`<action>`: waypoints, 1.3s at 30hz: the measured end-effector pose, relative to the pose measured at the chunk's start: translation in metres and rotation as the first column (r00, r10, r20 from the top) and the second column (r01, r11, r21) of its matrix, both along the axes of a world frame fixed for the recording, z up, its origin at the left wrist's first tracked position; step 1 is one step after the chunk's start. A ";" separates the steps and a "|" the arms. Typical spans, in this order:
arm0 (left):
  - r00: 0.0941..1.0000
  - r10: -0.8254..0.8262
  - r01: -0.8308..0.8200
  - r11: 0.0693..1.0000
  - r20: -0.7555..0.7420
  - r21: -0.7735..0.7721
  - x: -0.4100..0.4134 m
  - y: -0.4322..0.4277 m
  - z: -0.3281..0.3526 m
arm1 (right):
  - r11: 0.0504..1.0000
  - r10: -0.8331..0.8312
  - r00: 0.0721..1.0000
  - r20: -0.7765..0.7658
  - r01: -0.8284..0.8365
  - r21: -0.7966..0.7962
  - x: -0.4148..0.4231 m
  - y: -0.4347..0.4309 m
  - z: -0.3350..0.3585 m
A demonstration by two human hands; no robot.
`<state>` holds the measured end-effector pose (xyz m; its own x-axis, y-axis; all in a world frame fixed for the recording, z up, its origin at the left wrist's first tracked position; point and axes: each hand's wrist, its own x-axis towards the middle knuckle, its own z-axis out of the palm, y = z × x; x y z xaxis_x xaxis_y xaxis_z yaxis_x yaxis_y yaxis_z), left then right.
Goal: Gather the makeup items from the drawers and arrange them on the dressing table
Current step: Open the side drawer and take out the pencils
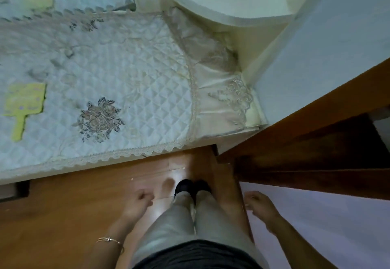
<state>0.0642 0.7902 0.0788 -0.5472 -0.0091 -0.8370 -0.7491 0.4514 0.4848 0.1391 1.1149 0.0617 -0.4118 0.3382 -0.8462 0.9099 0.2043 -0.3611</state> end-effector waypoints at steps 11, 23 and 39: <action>0.896 0.402 -0.407 0.913 0.191 -0.014 0.012 0.050 -0.043 | 0.957 0.289 0.956 0.052 -0.286 -0.055 -0.086 0.014 -0.036; 0.605 0.767 -0.793 0.554 0.214 0.255 -0.090 0.069 -0.095 | 0.764 -0.499 0.866 0.021 0.451 -0.461 -0.158 -0.012 -0.076; 0.841 0.436 -0.462 0.887 -0.320 -0.006 0.003 0.051 -0.051 | 0.984 -0.077 0.982 -0.173 0.047 -0.172 -0.080 -0.022 -0.027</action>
<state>0.0677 0.8411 0.0278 -0.6912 -0.3748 -0.6179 -0.7024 0.1477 0.6962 0.0593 1.0924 0.0348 -0.5438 0.2280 -0.8076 0.8367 0.0728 -0.5428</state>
